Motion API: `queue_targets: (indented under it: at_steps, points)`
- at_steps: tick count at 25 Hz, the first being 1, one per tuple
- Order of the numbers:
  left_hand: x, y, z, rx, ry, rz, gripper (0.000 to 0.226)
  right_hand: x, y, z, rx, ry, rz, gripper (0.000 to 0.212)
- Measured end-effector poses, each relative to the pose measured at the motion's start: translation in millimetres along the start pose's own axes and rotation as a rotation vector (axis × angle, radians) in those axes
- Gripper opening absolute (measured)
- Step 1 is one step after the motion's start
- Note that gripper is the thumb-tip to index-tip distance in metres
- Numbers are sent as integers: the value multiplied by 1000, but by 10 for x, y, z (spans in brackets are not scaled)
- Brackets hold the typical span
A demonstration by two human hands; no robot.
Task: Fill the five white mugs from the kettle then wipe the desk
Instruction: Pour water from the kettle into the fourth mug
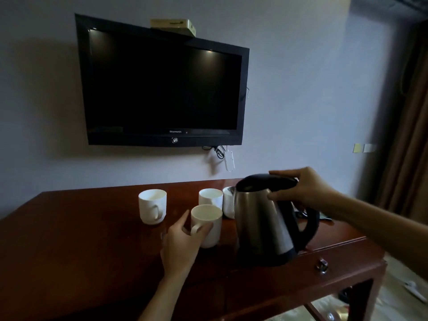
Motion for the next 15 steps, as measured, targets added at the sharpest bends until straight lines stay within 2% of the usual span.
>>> queue_targets:
  at_steps: [2,9,15]
  points:
    - [-19,9,19,38,-12,43,94,-140,-207,-14,119,-48,-18,55]
    - [-22,-137,116,231,-135,63,55,-222,-382,-204,263,-58,-40,73]
    - [173,-90,11,243,-231,202,54,-224,-406,-267,321,-66,-44,77]
Point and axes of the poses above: each hand's wrist, its own x-axis towards the middle knuckle, its own z-axis out of the back of the hand, y = z × x, the point moved 7 cm from there along x, towards the middle knuckle
